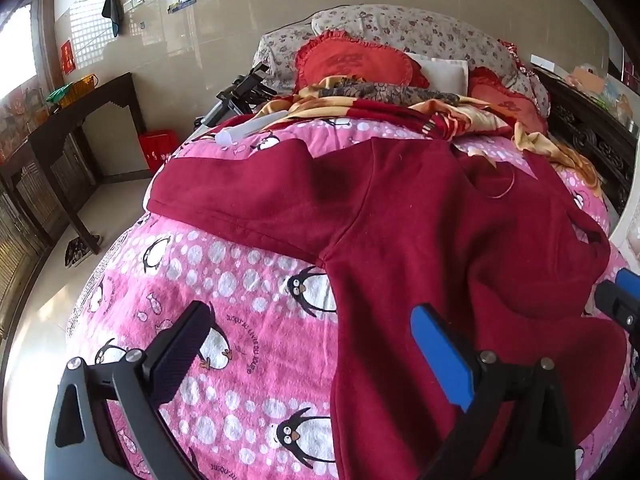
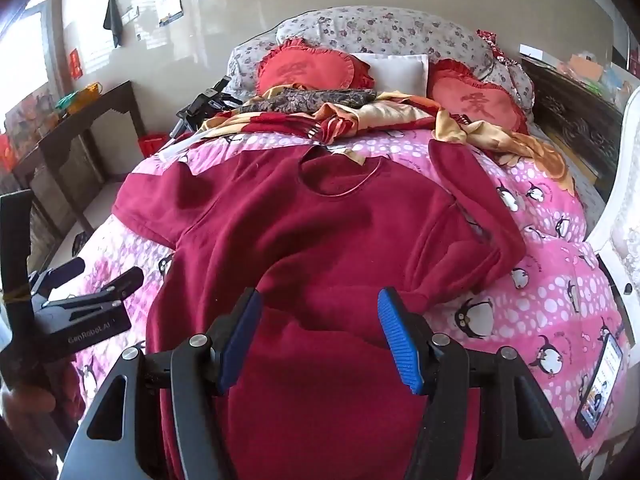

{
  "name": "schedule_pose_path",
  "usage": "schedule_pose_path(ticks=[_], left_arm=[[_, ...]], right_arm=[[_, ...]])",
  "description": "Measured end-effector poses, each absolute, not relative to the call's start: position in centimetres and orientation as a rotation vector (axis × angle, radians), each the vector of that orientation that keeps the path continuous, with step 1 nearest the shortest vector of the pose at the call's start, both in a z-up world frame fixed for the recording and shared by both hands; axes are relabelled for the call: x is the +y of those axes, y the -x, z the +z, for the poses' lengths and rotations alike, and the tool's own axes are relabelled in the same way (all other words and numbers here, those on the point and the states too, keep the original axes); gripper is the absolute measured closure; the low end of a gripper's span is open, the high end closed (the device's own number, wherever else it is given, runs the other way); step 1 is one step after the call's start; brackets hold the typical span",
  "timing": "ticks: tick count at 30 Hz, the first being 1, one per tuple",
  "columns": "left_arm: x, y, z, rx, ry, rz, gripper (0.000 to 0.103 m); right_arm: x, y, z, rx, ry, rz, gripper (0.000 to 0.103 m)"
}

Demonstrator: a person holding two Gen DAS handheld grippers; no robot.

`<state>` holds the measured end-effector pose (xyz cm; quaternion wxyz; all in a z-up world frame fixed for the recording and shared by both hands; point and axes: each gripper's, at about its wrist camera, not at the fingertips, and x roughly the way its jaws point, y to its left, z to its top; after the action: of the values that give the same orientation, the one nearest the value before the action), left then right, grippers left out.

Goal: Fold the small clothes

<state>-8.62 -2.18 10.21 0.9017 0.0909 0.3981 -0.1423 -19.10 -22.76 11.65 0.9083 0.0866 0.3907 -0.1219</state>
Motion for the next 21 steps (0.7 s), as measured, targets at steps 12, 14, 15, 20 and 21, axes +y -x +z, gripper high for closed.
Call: schedule_pose_path(ticks=[12,14,15,20,21], left_arm=[[-2.5,8.0,9.3,0.839,-0.187,-0.289,0.001],[-2.6,7.8,9.2,0.842,-0.189,-0.287,0.001],[-2.6,7.8,9.1,0.843,-0.188,-0.288,0.001],[-2.6,7.7,9.0,0.844,-0.184,-0.290,0.001],[-2.6,7.7,9.0,0.845,-0.183,-0.291,0.001]], right_arm=[[-23.0,17.7,10.6,0.838,-0.185,-0.255,0.067],[-23.0,17.6,10.5,0.838,-0.184,-0.255,0.067],[-23.0,17.4,10.4,0.838,-0.182,-0.255,0.067],[-22.8,16.8,10.2,0.849,-0.154,-0.271,0.067],[-22.8,16.6,10.1,0.850,-0.152,-0.273,0.067]])
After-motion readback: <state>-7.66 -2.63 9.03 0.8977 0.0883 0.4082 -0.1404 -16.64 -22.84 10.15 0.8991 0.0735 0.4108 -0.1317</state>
